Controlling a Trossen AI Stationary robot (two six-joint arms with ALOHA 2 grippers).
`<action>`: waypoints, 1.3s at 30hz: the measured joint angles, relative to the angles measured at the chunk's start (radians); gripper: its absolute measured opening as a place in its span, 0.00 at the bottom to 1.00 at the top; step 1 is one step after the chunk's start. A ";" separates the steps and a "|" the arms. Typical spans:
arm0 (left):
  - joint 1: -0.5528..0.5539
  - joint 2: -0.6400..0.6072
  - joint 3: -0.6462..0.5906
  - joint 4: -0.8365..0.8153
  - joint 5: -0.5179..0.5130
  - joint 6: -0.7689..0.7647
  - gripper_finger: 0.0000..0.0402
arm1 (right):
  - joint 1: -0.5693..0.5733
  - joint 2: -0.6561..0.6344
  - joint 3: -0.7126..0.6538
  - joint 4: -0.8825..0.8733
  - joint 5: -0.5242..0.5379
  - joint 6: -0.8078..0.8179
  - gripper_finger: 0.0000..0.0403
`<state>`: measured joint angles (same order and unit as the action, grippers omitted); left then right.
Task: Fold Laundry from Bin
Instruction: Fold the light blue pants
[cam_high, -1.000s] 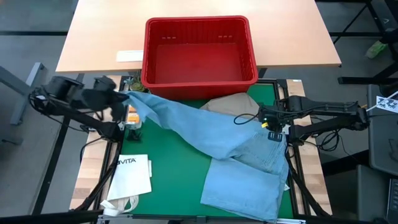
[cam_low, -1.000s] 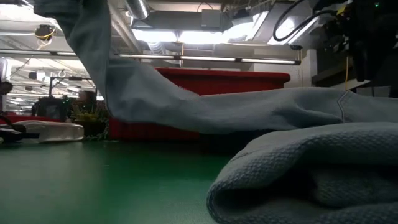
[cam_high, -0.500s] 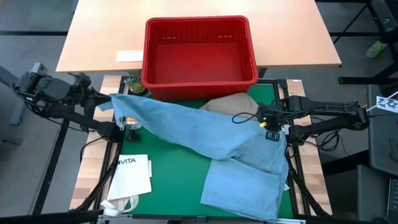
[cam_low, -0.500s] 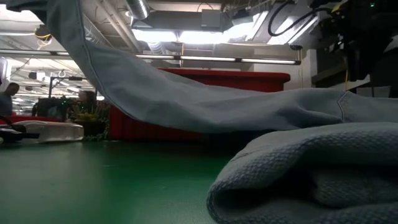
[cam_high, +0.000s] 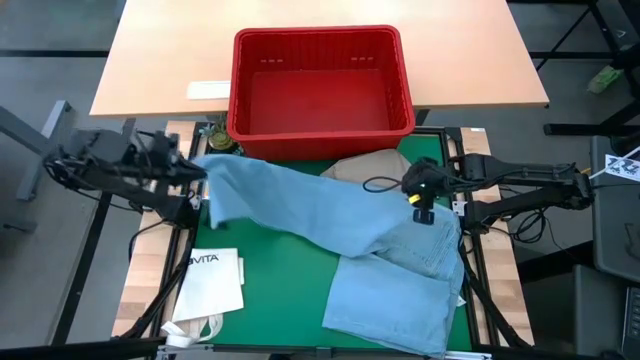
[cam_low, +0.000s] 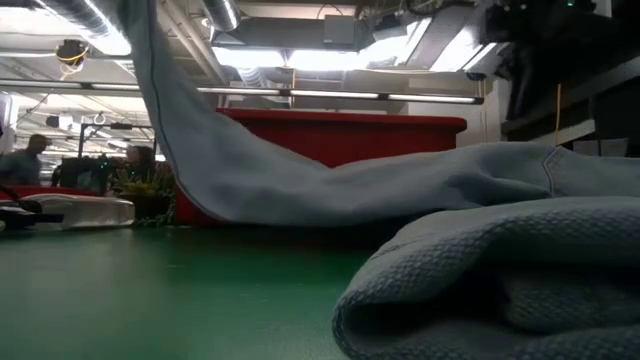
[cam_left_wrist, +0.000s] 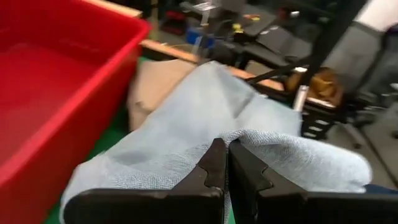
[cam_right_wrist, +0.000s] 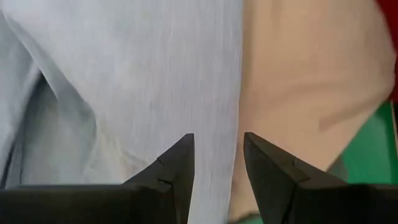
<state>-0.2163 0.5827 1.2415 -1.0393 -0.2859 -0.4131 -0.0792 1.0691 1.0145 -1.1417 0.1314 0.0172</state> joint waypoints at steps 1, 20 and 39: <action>0.000 0.002 -0.031 0.051 0.021 0.010 0.00 | 0.000 0.000 0.000 0.021 0.000 -0.006 0.34; 0.076 0.410 -0.274 0.713 0.265 0.167 0.00 | 0.000 0.000 0.000 0.163 -0.011 -0.027 0.34; 0.276 1.063 -0.274 1.372 0.619 0.182 0.00 | 0.000 0.000 0.000 0.163 -0.011 -0.027 0.34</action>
<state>0.0600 1.6460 0.9676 0.3331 0.3327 -0.2316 -0.0790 1.0695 1.0142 -0.9787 0.1207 -0.0093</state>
